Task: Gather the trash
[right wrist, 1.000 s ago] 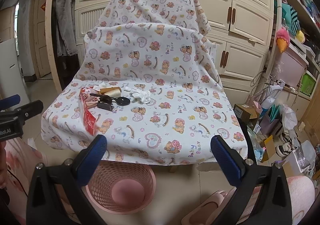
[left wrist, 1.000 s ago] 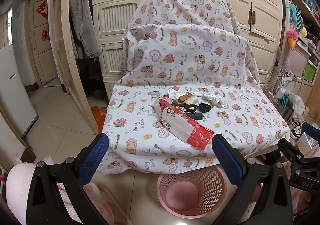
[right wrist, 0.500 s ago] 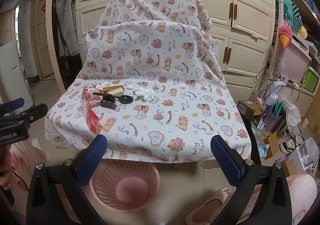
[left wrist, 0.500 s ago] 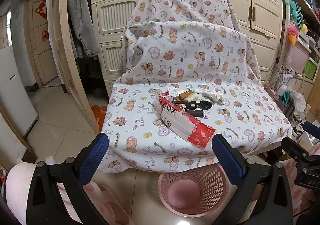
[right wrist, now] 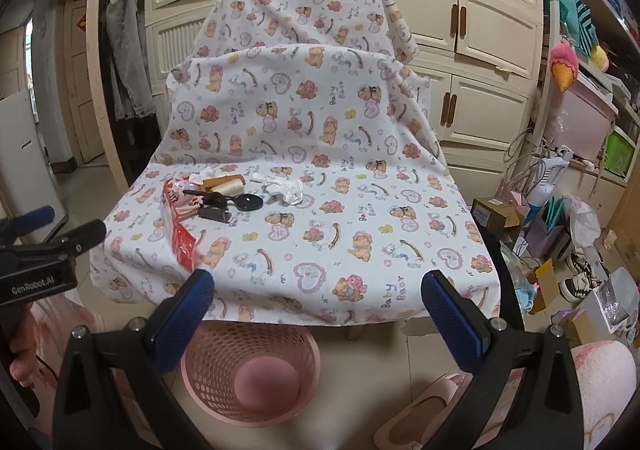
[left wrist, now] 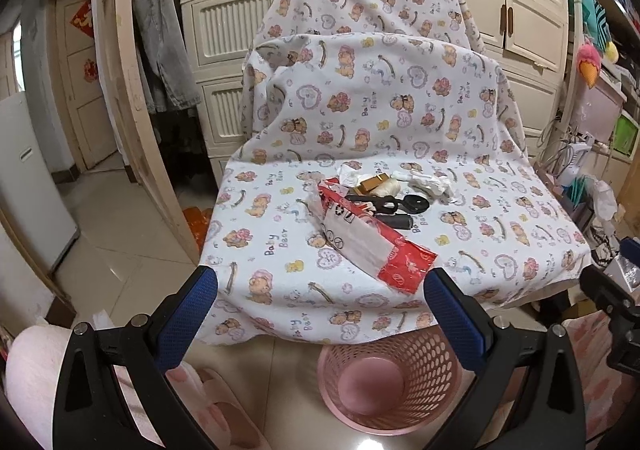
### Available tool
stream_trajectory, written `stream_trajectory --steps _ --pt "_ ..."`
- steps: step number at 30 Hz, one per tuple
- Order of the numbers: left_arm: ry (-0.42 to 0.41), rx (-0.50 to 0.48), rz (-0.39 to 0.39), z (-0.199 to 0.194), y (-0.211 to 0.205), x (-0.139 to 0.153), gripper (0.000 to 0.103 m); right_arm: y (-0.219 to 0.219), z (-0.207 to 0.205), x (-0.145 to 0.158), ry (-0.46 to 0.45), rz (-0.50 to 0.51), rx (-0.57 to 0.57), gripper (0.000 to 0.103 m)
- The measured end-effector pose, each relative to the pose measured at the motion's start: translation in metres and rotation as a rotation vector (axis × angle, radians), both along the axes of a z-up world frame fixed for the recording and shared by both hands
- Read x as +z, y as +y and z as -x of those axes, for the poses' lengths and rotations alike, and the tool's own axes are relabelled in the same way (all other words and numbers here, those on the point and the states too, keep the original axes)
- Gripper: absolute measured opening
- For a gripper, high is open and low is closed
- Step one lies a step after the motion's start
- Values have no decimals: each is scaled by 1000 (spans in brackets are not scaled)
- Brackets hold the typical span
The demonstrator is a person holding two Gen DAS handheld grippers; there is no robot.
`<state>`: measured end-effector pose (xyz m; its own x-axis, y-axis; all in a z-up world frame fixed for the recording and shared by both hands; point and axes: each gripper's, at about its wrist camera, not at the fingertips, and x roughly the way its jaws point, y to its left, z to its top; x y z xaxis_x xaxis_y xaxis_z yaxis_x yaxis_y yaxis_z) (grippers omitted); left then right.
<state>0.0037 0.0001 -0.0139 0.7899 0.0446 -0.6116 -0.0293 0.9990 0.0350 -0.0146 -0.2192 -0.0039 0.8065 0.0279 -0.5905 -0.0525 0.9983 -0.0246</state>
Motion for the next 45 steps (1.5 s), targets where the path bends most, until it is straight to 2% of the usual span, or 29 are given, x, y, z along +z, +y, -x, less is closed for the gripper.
stream_trajectory --steps 7,12,22,30,33,35,40,45 --pt "17 22 -6 -1 4 -3 102 2 -3 -7 42 -13 26 103" --pt "16 15 -1 1 3 -1 102 12 1 -10 37 47 47 103" --pt "16 8 -33 -1 -3 -4 102 13 2 -11 39 33 53 103" --pt "33 4 -15 -3 -2 -6 102 12 2 -7 26 27 50 103" --pt "42 -2 2 -4 -2 -6 102 11 3 -4 16 20 54 102" --pt "53 -9 19 -4 -1 -7 102 11 2 -4 17 18 54 95" --pt "79 -37 58 -6 -1 -8 102 9 2 -3 29 -3 64 89" --pt "149 -81 146 -23 1 -4 102 12 1 -1 22 6 76 89"
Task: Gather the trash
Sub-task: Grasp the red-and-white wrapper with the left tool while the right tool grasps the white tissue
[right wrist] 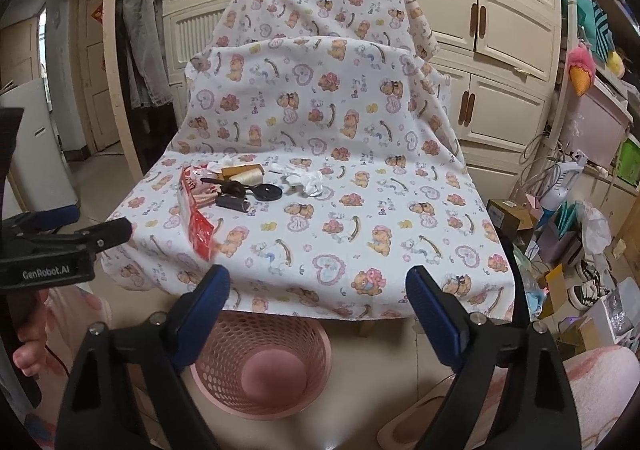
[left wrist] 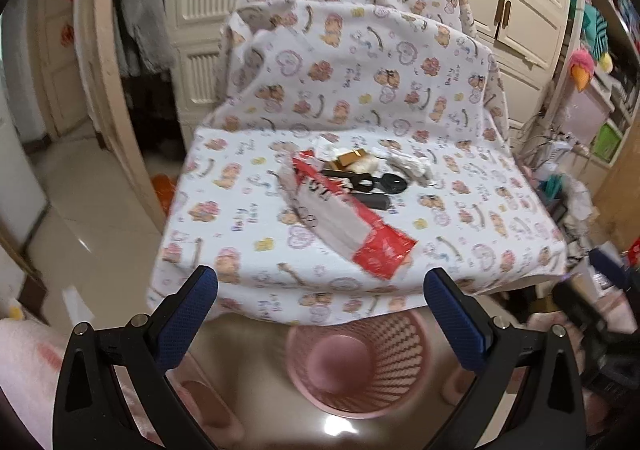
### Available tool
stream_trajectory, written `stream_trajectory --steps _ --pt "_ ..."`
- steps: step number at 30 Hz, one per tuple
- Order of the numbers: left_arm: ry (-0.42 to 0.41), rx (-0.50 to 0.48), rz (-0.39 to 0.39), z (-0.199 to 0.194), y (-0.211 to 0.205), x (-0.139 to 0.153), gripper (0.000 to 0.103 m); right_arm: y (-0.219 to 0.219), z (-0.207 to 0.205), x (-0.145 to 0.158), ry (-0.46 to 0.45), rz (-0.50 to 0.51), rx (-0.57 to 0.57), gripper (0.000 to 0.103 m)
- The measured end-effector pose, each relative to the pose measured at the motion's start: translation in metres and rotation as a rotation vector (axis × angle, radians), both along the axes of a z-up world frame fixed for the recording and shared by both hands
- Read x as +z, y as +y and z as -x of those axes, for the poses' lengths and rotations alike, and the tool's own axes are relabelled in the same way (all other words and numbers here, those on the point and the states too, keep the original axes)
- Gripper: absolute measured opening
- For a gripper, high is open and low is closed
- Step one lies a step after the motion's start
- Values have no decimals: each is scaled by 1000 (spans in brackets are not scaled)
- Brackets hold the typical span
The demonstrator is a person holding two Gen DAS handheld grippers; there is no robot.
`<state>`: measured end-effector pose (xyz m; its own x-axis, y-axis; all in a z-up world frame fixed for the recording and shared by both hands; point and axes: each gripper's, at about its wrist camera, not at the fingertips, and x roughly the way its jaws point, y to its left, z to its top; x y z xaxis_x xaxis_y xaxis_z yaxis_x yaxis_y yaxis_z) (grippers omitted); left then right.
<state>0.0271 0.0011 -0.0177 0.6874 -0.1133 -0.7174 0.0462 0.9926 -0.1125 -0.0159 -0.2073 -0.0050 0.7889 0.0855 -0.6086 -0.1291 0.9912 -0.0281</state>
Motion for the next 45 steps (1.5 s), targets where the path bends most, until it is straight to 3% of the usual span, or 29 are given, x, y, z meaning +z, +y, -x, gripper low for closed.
stream_trajectory --steps 6,14,17,20,22,26,34,40,43,45 --pt "110 -15 53 -51 12 19 99 -1 -15 25 -33 -10 22 88" --pt "223 6 95 -126 28 15 50 2 -66 67 -139 67 66 88" --pt "257 33 84 -148 33 0 42 2 -95 62 -132 88 48 88" --pt "309 42 111 -164 39 -21 31 -4 -121 48 -73 32 33 87" --pt "334 52 133 -168 44 -35 30 -10 -133 34 -33 -13 19 87" --pt "381 54 196 -173 49 -50 10 -14 -148 7 43 -44 -3 87" --pt "316 91 194 -160 69 -27 4 -6 -166 -3 76 -71 -12 86" --pt "222 111 152 -149 82 -6 4 1 -184 -10 118 -129 -10 74" --pt "157 166 174 -143 82 -1 4 10 -201 -21 163 -137 13 67" --pt "144 129 182 -143 74 1 4 15 -211 -31 187 -124 -6 60"
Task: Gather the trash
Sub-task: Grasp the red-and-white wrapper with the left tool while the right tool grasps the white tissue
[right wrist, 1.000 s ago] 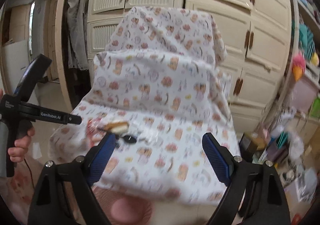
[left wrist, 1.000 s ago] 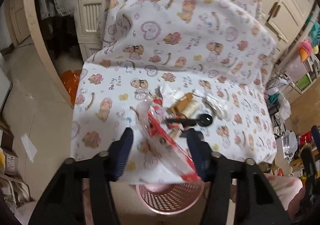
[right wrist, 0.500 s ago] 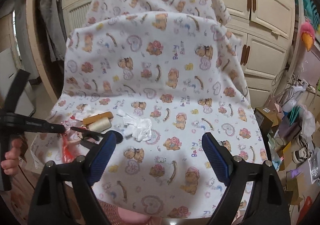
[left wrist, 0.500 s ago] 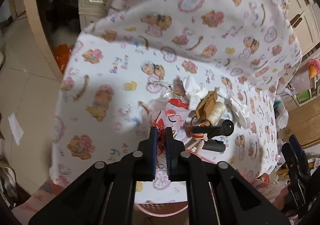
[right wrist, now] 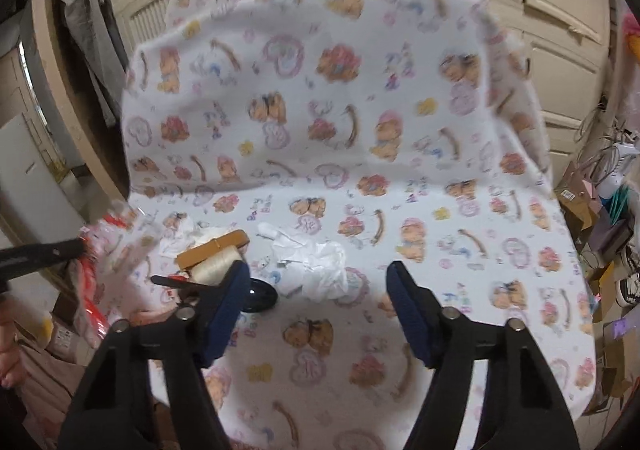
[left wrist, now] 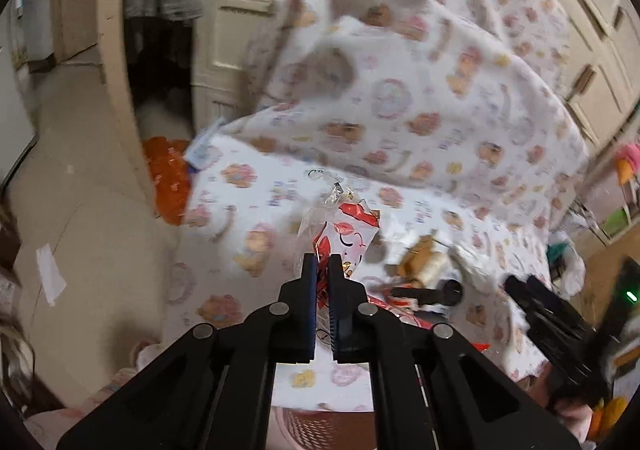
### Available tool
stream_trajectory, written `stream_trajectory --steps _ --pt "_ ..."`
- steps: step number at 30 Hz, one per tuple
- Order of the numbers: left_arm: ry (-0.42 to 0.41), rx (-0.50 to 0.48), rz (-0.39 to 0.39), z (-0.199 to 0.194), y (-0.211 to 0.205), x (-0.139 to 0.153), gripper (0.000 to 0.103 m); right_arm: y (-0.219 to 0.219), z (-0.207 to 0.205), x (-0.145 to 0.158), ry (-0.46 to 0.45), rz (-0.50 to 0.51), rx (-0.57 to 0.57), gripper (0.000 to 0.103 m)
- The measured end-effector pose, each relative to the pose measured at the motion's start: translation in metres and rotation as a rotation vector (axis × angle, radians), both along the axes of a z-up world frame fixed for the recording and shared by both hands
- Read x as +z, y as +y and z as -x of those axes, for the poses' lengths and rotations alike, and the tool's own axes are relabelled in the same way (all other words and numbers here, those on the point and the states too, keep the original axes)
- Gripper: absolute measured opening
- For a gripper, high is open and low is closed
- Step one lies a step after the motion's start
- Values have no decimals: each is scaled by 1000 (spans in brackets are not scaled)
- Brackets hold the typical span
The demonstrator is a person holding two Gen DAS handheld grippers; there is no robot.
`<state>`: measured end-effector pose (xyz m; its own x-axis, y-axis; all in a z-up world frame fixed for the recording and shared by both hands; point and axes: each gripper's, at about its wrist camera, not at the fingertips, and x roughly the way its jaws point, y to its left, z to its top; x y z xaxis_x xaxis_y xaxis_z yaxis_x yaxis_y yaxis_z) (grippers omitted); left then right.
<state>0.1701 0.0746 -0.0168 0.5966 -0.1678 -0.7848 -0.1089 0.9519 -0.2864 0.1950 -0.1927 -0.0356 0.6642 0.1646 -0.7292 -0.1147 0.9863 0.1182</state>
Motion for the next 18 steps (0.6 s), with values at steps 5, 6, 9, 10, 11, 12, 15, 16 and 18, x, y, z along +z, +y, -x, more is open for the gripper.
stream_trajectory --steps 5,6,9,10,11,12,15,16,18 --pt "-62 -58 -43 1 -20 11 4 -4 -20 -28 101 -80 -51 47" --pt "-66 -68 -50 3 -23 11 4 -5 -23 -31 113 -99 -54 45" --pt "-67 -87 -58 5 -27 11 4 -6 -27 -35 130 -139 -58 28" --pt "-68 -89 -62 7 -27 11 4 -7 -27 -36 127 -140 -59 16" --pt "-69 -89 -69 7 -27 11 4 -7 -27 -36 126 -142 -58 9" --pt "-70 -87 -75 7 -26 11 4 -8 -27 -35 122 -146 -56 8" --pt "-73 -77 -70 9 -21 12 4 -14 -20 -24 79 -167 -56 4" --pt "-74 -71 -66 9 -18 12 4 -16 -17 -19 59 -173 -52 4" --pt "-77 -62 -57 10 -14 13 4 -19 -11 -8 25 -182 -44 4"
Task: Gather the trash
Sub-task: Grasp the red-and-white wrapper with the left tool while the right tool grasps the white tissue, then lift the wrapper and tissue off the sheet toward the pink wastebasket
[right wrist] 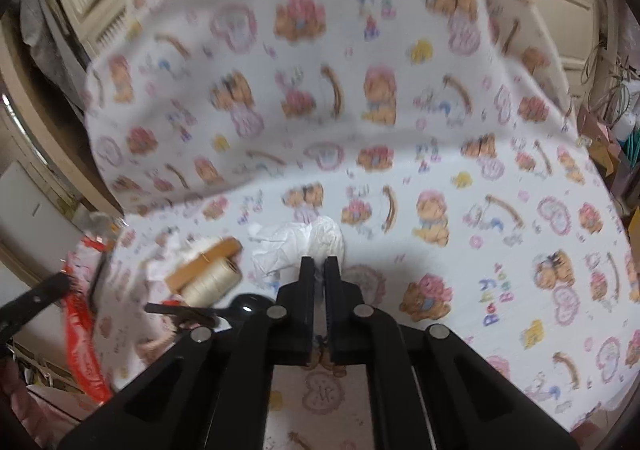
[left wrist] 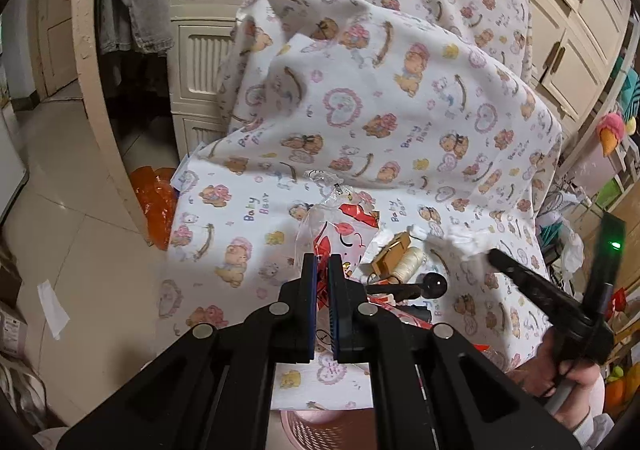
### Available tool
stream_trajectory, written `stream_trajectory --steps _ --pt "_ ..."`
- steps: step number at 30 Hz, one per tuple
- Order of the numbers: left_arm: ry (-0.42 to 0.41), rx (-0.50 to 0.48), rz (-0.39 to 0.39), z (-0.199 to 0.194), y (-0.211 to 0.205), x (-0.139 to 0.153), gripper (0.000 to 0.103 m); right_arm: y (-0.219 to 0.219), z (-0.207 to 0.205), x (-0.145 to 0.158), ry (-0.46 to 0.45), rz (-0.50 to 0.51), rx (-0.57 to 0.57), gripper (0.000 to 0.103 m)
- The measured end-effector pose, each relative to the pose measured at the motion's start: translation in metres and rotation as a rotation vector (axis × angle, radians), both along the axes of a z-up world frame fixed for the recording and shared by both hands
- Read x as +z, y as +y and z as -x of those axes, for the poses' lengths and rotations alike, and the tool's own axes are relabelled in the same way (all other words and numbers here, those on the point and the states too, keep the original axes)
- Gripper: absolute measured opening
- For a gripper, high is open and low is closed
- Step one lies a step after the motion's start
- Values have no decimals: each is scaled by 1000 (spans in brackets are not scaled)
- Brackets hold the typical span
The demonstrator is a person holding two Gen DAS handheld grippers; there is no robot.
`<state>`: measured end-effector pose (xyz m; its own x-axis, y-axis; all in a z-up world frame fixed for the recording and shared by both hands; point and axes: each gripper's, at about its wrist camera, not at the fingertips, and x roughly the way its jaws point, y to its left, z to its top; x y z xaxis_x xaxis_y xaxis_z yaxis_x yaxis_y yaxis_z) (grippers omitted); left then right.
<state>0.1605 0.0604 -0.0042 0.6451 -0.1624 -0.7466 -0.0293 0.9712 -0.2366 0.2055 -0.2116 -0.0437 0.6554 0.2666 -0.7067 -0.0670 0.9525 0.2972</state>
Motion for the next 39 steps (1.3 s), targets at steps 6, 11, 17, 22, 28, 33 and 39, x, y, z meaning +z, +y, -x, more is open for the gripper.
stream_trajectory --steps 6,11,17,22,28,33,39 --pt "-21 -6 -14 4 -1 4 4 -12 21 22 -66 -7 10 4" --pt "-40 -33 -45 12 -11 10 4 -13 35 31 -105 41 21 4" --pt "-41 -75 -69 30 -34 41 4 -9 76 67 -201 87 37 4" --pt "-88 -112 -46 58 -48 63 4 -13 123 105 -283 17 42 4" --pt "-155 -101 -16 97 -51 66 4 -8 178 113 -320 -29 60 4" --pt "-148 -112 -23 108 -57 36 4 -3 194 86 -263 0 67 4" --pt "-92 -147 -76 108 -61 0 4 -1 180 37 -102 -4 119 4"
